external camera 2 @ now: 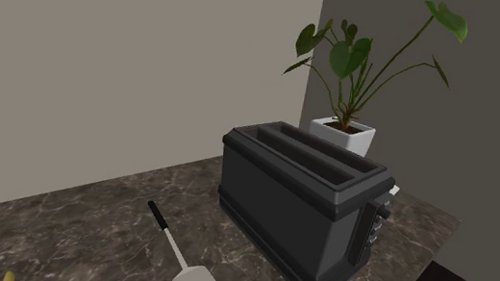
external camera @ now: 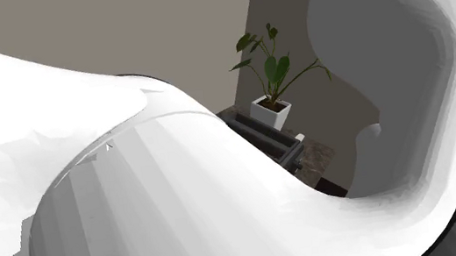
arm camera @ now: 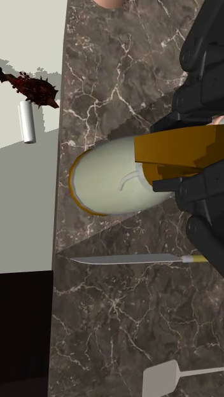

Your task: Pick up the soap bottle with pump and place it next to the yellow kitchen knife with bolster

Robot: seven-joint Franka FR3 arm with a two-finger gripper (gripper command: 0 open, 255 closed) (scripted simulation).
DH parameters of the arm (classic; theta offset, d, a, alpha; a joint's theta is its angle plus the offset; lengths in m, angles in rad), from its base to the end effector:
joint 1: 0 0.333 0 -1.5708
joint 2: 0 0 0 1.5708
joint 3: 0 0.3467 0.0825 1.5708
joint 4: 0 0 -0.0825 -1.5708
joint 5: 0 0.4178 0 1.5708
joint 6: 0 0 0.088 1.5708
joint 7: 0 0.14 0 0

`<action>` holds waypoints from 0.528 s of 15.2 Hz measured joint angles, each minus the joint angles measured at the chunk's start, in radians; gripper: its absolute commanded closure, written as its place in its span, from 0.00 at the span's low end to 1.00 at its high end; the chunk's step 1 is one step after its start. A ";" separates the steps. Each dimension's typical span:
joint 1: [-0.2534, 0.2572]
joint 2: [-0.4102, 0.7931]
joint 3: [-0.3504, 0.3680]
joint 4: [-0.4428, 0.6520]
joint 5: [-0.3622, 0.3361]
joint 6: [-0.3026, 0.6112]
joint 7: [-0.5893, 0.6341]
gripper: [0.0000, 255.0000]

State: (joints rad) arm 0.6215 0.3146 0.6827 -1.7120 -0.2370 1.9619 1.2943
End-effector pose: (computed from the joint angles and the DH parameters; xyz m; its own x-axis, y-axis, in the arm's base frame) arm 0.2321 0.6321 0.4235 0.9969 0.0745 0.0253 0.0746 -0.9972 -0.0036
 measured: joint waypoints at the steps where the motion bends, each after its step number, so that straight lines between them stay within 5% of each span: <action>1: 0.000 0.000 0.000 0.000 0.000 0.000 0.000 1.00; 2: 0.000 0.000 0.000 0.000 0.000 0.000 0.000 0.00; 8: 0.000 0.000 0.000 0.001 0.000 0.000 0.000 0.00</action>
State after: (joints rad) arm 0.6217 0.3147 0.6827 -1.7114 -0.2372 1.9622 1.2945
